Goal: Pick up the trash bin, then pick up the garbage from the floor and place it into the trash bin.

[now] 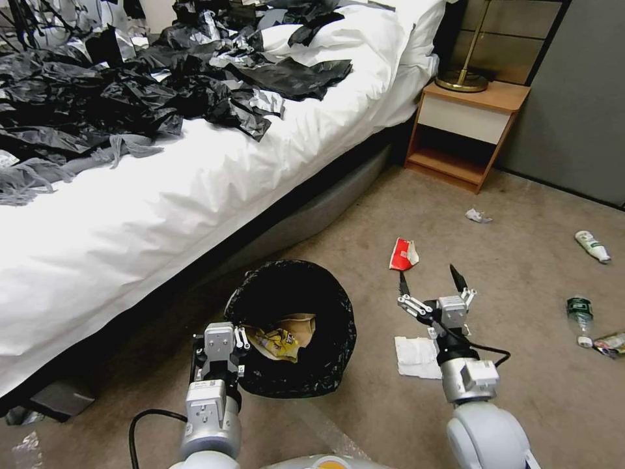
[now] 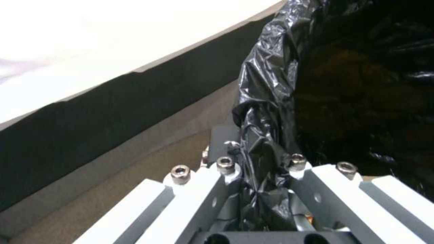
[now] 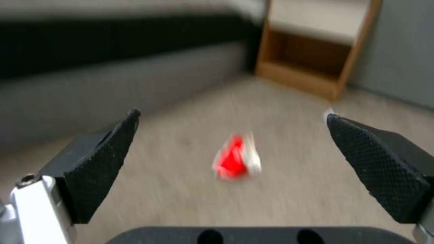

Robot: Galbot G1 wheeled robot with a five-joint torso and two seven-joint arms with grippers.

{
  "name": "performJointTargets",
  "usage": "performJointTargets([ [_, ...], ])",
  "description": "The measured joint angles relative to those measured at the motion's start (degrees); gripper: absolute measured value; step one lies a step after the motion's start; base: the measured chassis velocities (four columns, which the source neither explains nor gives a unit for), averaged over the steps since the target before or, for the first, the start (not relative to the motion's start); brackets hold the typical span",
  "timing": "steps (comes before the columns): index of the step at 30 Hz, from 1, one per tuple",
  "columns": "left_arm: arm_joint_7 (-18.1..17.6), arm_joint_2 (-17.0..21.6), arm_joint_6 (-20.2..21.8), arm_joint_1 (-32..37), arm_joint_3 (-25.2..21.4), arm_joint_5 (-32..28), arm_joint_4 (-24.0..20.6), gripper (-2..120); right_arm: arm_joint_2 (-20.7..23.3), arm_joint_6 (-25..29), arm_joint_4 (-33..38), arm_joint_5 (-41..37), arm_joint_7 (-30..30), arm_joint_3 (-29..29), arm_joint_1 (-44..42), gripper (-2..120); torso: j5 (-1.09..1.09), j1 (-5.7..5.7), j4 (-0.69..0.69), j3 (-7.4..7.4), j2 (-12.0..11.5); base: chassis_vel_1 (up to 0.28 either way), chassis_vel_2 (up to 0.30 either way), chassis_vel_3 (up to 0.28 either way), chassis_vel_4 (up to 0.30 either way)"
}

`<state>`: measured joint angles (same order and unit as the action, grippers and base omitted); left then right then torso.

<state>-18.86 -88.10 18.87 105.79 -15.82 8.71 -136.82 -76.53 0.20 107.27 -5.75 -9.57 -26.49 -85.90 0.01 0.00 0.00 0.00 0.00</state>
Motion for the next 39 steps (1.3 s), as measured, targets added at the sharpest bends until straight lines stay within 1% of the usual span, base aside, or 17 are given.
performJointTargets([
  [1, 0.0, 0.0, 0.0, 0.0, 0.0, 0.0, 0.0, 2, 0.0, 0.0, 0.0, 0.0, 0.0, 0.0, 0.0, 100, 0.00, 0.00, 0.00, 0.00, 0.0, 0.000, 0.000, 0.000, 0.000],
  [2, 0.0, 0.0, 0.0, 0.1, 0.0, 0.1, 0.0, 2, 0.2, -1.0, -2.5, -0.6, 0.0, -0.2, 1.2, 100, -0.01, 0.00, 0.02, 0.00, 0.0, 0.000, 0.000, 0.000, 0.000],
  [3, 0.0, 0.0, -0.1, 0.2, 0.0, 0.1, 0.0, 2, 0.3, -1.6, -4.7, -1.5, 0.0, -0.2, 2.1, 100, 0.00, 0.00, 0.00, 0.00, 0.0, 0.000, 0.000, 0.000, 0.000],
  [4, 0.0, 0.0, -0.1, 0.2, 0.0, 0.2, 0.0, 2, 0.6, -3.1, -7.8, -3.5, 0.4, -0.1, 3.4, 100, 0.00, 0.00, 0.01, 0.00, 0.0, 0.000, 0.000, 0.000, 0.000],
  [5, 0.0, 0.0, -0.1, 0.2, 0.0, 0.2, 0.0, 2, 0.6, -3.1, -7.8, -3.5, 0.4, -0.1, 3.4, 100, 0.00, 0.00, 0.01, 0.00, 0.0, 0.000, 0.000, 0.000, 0.000],
  [7, 0.0, 0.0, -0.1, 0.2, 0.0, 0.3, 0.0, 2, 1.0, -5.0, -12.2, -6.7, 1.5, 0.4, 5.1, 100, -0.01, 0.00, 0.00, 0.00, 0.0, 0.000, 0.000, 0.000, 0.000],
  [8, 0.0, 0.0, -0.1, 0.2, 0.0, 0.3, 0.0, 2, 1.0, -5.0, -12.2, -6.7, 1.5, 0.4, 5.1, 100, -0.01, 0.00, 0.00, 0.00, 0.0, 0.000, 0.000, 0.000, 0.000],
  [12, 0.1, -0.1, -0.2, 0.3, 0.1, 0.8, 0.0, 2, 1.6, -9.4, -20.9, -10.5, 4.3, 1.7, 8.8, 100, -0.01, 0.00, 0.00, 0.00, 0.0, 0.000, 0.000, 0.000, 0.000],
  [13, 0.1, -0.1, -0.2, 0.3, 0.1, 0.8, 0.0, 2, 1.6, -9.4, -20.9, -10.5, 4.3, 1.7, 8.8, 100, -0.01, 0.00, 0.00, 0.00, 0.0, 0.000, 0.000, 0.000, 0.000],
  [16, 0.1, -0.2, -0.2, 0.5, 0.1, 1.0, 0.0, 2, 1.8, -11.1, -26.5, -11.4, 6.1, 2.9, 11.7, 100, -0.01, 0.00, 0.01, 0.00, 0.0, 0.000, 0.000, 0.000, 0.000],
  [17, 0.1, -0.2, -0.2, 0.5, 0.1, 1.0, 0.0, 2, 1.8, -11.1, -26.5, -11.4, 6.1, 2.9, 11.7, 100, -0.01, 0.00, 0.01, 0.00, 0.0, 0.000, 0.000, 0.000, 0.000],
  [20, 0.1, -0.3, -0.2, 0.4, 0.2, 1.1, 0.2, 2, 1.6, -12.6, -29.6, -11.1, 7.2, 3.5, 13.6, 100, -0.01, 0.00, 0.00, 0.00, 0.0, 0.000, 0.000, 0.000, 0.000],
  [26, 0.1, -0.4, -0.3, 0.4, 0.4, 1.3, 0.5, 2, 1.0, -13.4, -32.8, -9.9, 8.3, 3.7, 15.3, 100, -0.02, 0.00, 0.00, 0.00, 0.0, 0.000, 0.000, 0.000, 0.000],
  [30, 0.1, -0.3, -0.4, 0.5, 0.4, 1.4, 0.5, 2, 0.6, -12.9, -37.4, -8.8, 9.3, 3.3, 17.0, 100, -0.01, 0.00, 0.00, 0.00, 0.0, 0.000, 0.000, 0.000, 0.000],
  [31, 0.1, -0.3, -0.4, 0.5, 0.4, 1.4, 0.5, 2, 0.6, -12.9, -37.4, -8.8, 9.3, 3.3, 17.0, 100, -0.01, 0.00, 0.00, 0.00, 0.0, 0.000, 0.000, 0.000, 0.000],
  [34, 0.1, -0.2, -0.5, 0.7, 0.3, 1.4, 0.5, 2, 0.4, -11.3, -41.4, -8.1, 10.0, 2.7, 18.1, 100, -0.01, 0.00, 0.00, 0.00, 0.0, 0.000, 0.000, 0.000, 0.000],
  [39, 0.1, -0.1, -0.6, 0.8, 0.2, 1.4, 0.5, 2, 0.2, -9.9, -43.4, -7.8, 10.5, 2.3, 18.3, 99, -0.03, 0.00, 0.01, -0.01, 0.0, 0.000, 0.000, 0.000, 0.000],
])
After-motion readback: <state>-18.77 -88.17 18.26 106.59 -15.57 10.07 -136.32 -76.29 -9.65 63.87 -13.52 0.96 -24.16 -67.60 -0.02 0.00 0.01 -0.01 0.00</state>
